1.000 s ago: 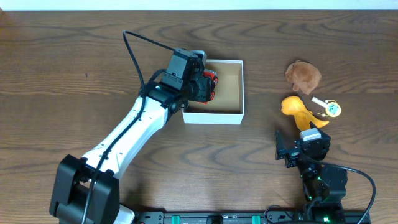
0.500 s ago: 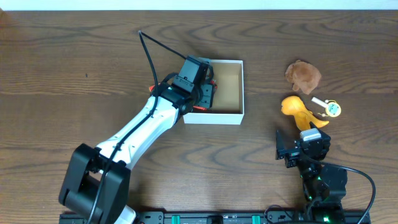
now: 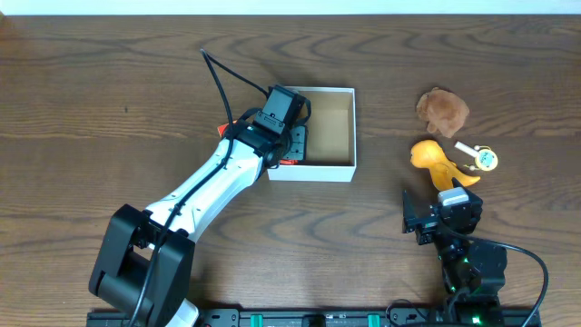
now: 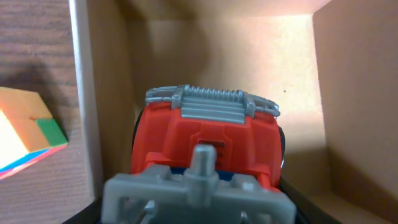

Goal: Pack container
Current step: 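Lower the fire truck into the box and open the left gripper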

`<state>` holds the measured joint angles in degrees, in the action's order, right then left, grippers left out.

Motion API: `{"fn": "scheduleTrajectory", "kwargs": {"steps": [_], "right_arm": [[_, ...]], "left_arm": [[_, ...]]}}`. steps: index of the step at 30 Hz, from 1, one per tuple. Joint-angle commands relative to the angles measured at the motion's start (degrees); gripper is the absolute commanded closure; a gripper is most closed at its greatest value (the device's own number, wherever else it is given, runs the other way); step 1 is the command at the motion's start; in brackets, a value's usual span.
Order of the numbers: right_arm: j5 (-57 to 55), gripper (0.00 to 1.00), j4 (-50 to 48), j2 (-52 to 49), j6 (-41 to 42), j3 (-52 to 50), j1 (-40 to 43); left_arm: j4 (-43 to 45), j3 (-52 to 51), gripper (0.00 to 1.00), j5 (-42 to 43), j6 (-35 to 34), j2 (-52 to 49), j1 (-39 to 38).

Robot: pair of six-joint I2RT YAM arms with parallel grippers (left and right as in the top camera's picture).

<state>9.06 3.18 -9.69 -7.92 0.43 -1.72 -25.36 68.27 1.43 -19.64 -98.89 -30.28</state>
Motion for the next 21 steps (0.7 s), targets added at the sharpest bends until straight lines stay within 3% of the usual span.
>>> {"fn": "scheduleTrajectory", "kwargs": {"steps": [1,2,5,13,16,21], "right_arm": [[0.37,0.01,0.2,0.31,0.61,-0.11,0.68],[0.37,0.01,0.2,0.31,0.61,-0.11,0.68],[0.37,0.01,0.2,0.31,0.61,-0.11,0.68],[0.37,0.01,0.17,0.31,0.61,-0.11,0.68],[0.37,0.01,0.2,0.31,0.61,-0.11,0.68],[0.35,0.01,0.2,0.31,0.61,-0.11,0.68]], "left_arm": [[-0.33,0.35,0.94,-1.14,-1.07,0.02,-0.07],[-0.33,0.35,0.93,-1.11,-1.07,0.02,-0.07],[-0.44,0.35,0.75,-1.07,-1.05,0.02,-0.07],[-1.86,0.35,0.67,-1.09,-1.05,0.02,-0.07],[-2.1,0.35,0.56,-1.09,-1.05,0.02,-0.07],[-2.23,0.35,0.5,-1.09,-1.05,0.02,-0.07]]}}
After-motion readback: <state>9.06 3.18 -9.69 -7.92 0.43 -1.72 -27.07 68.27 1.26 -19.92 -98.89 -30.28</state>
